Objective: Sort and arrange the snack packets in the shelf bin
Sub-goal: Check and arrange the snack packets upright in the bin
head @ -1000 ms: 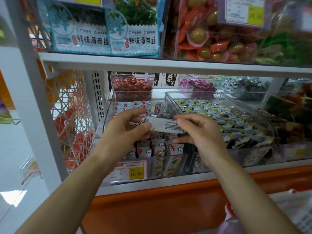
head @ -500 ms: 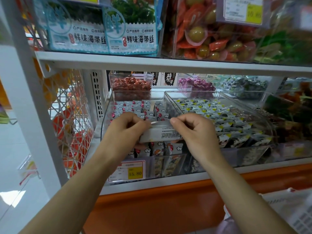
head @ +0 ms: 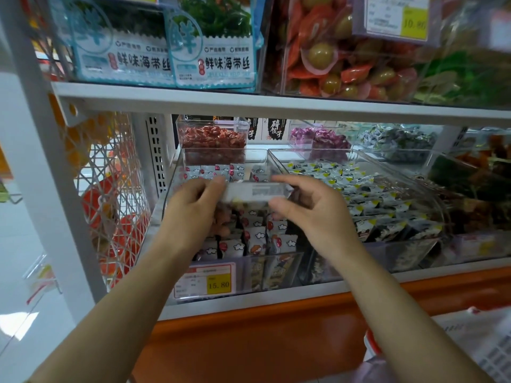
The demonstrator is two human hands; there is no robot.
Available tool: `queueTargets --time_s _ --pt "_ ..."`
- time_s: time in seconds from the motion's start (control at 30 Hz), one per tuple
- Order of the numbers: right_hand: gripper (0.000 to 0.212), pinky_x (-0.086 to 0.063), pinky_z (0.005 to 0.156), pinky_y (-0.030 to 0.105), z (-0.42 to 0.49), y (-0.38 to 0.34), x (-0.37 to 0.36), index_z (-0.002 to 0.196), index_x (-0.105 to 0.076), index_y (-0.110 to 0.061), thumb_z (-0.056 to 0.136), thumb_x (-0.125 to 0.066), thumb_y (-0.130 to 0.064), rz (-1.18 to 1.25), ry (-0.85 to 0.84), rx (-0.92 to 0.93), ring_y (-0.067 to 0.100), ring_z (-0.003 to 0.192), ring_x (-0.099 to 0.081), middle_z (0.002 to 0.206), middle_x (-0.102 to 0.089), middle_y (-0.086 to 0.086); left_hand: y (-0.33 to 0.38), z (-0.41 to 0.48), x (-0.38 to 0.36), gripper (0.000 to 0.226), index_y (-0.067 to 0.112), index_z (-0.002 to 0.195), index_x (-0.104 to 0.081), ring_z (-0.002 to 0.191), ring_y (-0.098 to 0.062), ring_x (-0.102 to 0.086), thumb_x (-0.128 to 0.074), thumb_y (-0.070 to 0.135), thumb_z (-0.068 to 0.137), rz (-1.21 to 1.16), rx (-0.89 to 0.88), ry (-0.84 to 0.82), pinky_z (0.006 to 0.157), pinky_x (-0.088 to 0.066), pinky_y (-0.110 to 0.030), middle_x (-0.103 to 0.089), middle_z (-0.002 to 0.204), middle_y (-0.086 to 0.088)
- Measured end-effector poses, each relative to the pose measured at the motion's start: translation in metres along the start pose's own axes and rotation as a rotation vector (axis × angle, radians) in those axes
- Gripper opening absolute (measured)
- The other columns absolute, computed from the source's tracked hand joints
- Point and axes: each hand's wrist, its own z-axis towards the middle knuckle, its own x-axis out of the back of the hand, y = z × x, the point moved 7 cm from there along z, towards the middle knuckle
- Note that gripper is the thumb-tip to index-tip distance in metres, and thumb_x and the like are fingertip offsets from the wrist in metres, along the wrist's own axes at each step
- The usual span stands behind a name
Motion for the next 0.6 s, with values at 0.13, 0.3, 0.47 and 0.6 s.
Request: queueTargets --time_s 0.13,0.3,0.47,0.6 --pt "0.023 -0.057 0.058 0.027 0.005 0.013 0.029 0.106 -0.061 -0.016 0.084 -0.066 -0.02 0.11 0.333 -0.088 0.01 0.071 -0.068 0.09 -0.065 0.0 0.006 0.01 0.003 0.018 0.019 0.102 -0.06 0.077 -0.016 -0.06 -0.047 0.03 0.096 0.266 -0.151 0.072 0.065 -0.05 -0.03 -0.062 0.087 0.004" --pt "0.012 -0.054 0.053 0.021 0.01 0.024 0.037 0.093 -0.057 -0.021 0.086 -0.066 -0.018 0.138 0.396 -0.141 0.01 0.053 -0.066 0.087 -0.065 -0.005 0.001 0.029 -0.021 0.034 0.012 0.127 -0.054 0.113 -0.024 -0.05 -0.047 0.018 0.094 0.718 -0.291 -0.072 0.094 -0.042 -0.035 -0.053 0.126 -0.009" --pt "0.017 -0.049 0.051 0.013 0.012 0.027 0.036 0.101 -0.058 -0.013 0.086 -0.065 -0.017 0.121 0.388 -0.131 0.004 0.056 -0.065 0.089 -0.063 -0.003 -0.022 0.044 -0.054 0.05 0.017 0.142 -0.034 0.14 -0.021 -0.018 -0.031 0.039 0.097 1.126 -0.333 -0.296 0.111 -0.015 -0.048 -0.026 0.153 -0.002" --pt "0.019 -0.048 0.05 0.012 0.013 0.026 0.035 0.104 -0.058 -0.011 0.087 -0.065 -0.018 0.101 0.379 -0.124 0.005 0.055 -0.064 0.09 -0.063 -0.003 -0.043 0.052 -0.066 0.065 0.02 0.15 -0.011 0.145 -0.015 0.005 -0.017 0.054 0.095 1.256 -0.256 -0.398 0.113 0.002 -0.051 -0.001 0.159 0.002"
